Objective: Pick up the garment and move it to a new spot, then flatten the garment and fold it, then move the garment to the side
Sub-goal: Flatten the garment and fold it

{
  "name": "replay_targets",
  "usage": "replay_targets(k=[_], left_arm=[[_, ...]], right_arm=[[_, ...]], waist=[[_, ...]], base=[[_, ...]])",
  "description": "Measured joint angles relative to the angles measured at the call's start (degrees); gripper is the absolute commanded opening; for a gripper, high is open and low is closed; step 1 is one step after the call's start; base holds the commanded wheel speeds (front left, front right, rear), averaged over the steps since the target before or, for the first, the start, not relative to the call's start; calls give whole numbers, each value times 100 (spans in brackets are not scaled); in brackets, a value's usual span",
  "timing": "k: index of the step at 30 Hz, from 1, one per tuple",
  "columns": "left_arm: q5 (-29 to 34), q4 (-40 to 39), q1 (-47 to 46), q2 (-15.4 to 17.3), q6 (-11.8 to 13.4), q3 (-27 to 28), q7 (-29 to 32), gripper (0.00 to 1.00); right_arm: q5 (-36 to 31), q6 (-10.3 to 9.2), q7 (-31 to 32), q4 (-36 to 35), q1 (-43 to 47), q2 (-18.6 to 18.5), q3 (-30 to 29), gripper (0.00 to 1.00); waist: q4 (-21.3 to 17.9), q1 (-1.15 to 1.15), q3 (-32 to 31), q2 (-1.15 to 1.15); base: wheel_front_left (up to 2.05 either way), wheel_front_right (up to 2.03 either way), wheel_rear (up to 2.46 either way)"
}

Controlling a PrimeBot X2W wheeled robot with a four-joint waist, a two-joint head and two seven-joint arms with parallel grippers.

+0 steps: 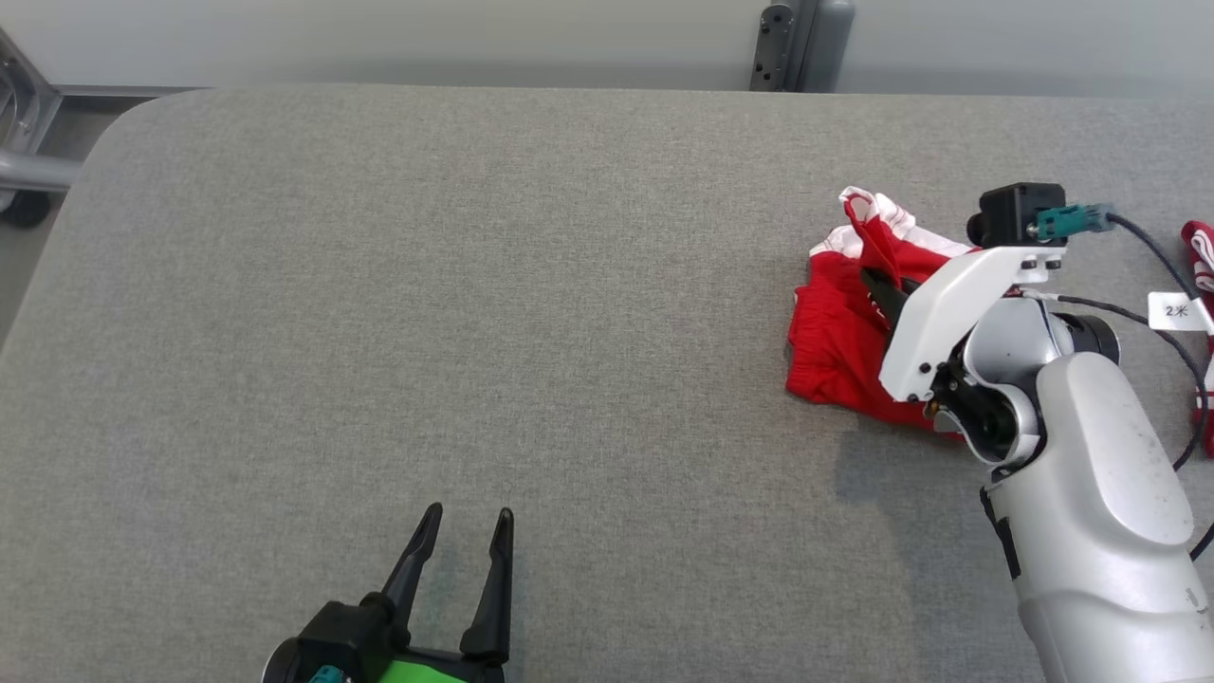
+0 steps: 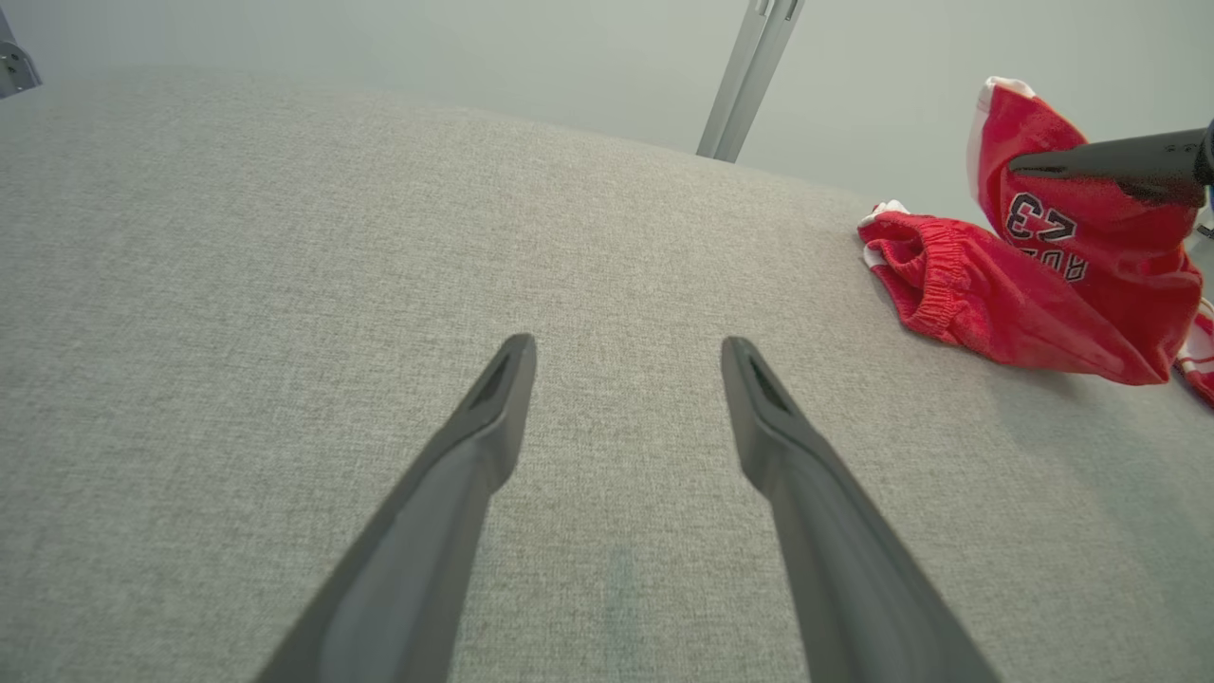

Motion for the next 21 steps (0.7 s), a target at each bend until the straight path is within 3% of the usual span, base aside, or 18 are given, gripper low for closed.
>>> replay_targets(k=[11,21], left_arm=[[-1,192,-104,-18,-43,12,0,100],[-115,232,-98,-20,-49,-160,0,100]], right_arm=[[-942,0,-1015,1181,-378,204,19,0],[-1376,0,-1894,2129,-797,203,-230,0]], waist=[[377,0,106,0],[326,0,53,0]], base=[[0,0,0],[0,0,0]])
